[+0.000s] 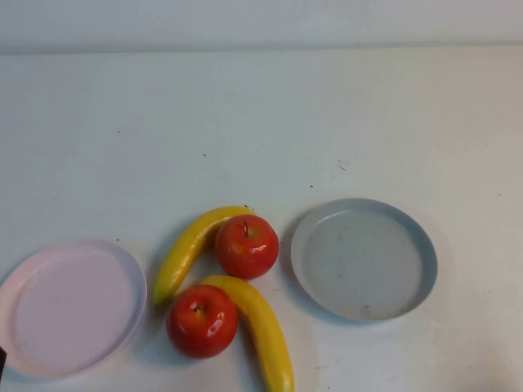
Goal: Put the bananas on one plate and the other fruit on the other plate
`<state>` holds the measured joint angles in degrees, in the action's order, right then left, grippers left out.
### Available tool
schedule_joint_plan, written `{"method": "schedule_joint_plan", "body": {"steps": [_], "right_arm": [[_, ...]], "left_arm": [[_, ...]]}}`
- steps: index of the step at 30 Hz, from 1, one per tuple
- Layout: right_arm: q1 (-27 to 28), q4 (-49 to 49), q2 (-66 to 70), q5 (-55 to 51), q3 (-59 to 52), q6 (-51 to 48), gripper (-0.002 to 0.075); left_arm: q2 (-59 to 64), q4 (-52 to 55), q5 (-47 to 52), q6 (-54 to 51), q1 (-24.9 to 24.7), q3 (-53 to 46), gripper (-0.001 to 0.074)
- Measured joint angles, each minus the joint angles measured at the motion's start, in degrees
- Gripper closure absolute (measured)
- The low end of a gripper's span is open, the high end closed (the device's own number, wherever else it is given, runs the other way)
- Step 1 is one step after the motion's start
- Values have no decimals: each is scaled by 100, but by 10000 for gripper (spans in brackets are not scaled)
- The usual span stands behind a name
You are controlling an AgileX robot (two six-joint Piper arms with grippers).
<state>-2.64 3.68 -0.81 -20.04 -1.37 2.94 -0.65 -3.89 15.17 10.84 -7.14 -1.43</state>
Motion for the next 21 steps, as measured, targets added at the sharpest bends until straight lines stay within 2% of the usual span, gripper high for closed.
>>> {"method": "schedule_joint_plan", "body": {"steps": [4,11,14,21], "right_arm": [[0,0,0,0,0,0,743],[0,0,0,0,0,0,743],[0,0,0,0,0,0,743],[0,0,0,0,-3,0,743]], "left_arm": [[0,-811,-401,769,0,0,732],[0,-1051,-779,1111,0,0,732],[0,-1063,-80,1189,0,294,735],[647,-1103,1857,801,0,2013,736]]}}
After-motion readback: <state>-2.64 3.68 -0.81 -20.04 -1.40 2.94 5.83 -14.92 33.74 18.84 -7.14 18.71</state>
